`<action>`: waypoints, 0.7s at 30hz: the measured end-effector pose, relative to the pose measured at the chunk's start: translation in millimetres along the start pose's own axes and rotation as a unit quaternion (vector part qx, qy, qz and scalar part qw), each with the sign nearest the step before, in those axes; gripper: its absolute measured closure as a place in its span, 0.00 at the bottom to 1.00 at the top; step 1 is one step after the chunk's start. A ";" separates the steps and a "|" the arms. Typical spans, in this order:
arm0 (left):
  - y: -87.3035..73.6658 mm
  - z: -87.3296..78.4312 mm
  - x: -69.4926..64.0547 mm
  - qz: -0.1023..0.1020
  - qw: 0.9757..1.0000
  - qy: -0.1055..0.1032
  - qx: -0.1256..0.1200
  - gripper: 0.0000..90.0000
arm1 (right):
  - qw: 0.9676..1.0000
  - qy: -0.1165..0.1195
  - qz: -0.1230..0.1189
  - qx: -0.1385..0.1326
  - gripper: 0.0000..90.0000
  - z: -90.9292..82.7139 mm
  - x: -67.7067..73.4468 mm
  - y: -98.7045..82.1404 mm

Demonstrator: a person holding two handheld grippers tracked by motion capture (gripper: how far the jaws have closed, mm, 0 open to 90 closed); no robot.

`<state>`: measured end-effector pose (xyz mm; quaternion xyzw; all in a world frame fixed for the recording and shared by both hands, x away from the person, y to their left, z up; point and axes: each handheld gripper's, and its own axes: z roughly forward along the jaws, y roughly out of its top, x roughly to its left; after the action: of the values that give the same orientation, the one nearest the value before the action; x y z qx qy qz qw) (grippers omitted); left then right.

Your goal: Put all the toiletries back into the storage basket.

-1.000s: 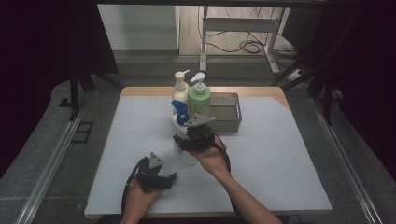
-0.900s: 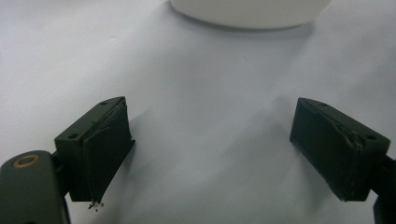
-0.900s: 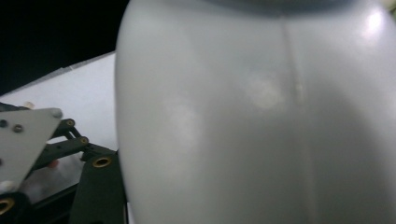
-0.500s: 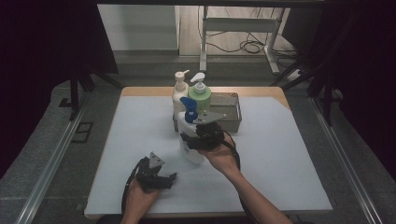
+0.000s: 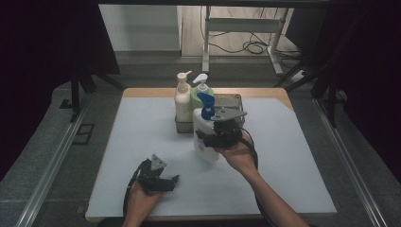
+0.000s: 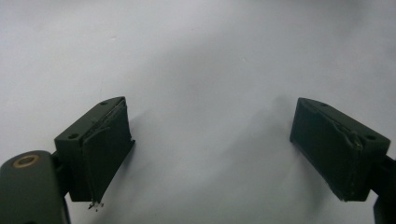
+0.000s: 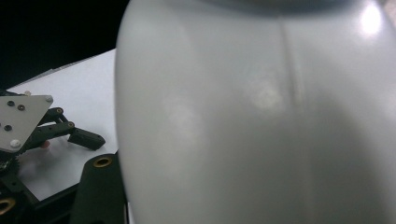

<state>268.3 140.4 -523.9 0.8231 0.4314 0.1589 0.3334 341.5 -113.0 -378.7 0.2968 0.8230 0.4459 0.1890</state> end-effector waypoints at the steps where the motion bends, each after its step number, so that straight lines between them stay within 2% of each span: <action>1: 0.0 0.0 -0.1 0.000 1.000 0.000 0.000 0.14 | 1.000 -0.001 0.000 0.000 0.42 -2.2 -1.7 0.5; 9: 0.0 -0.1 -0.1 0.000 1.000 0.000 0.001 0.14 | 1.000 -0.007 0.005 0.001 0.43 -16.9 -15.8 4.7; 21: 0.0 0.1 0.0 -0.001 1.000 0.000 0.000 0.14 | 1.000 -0.029 0.010 -0.003 0.43 -34.7 -35.4 15.4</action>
<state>268.3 140.4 -524.0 0.8227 0.4319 0.1586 0.3339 353.1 -151.3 -345.7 0.3172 0.8131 0.4410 0.2091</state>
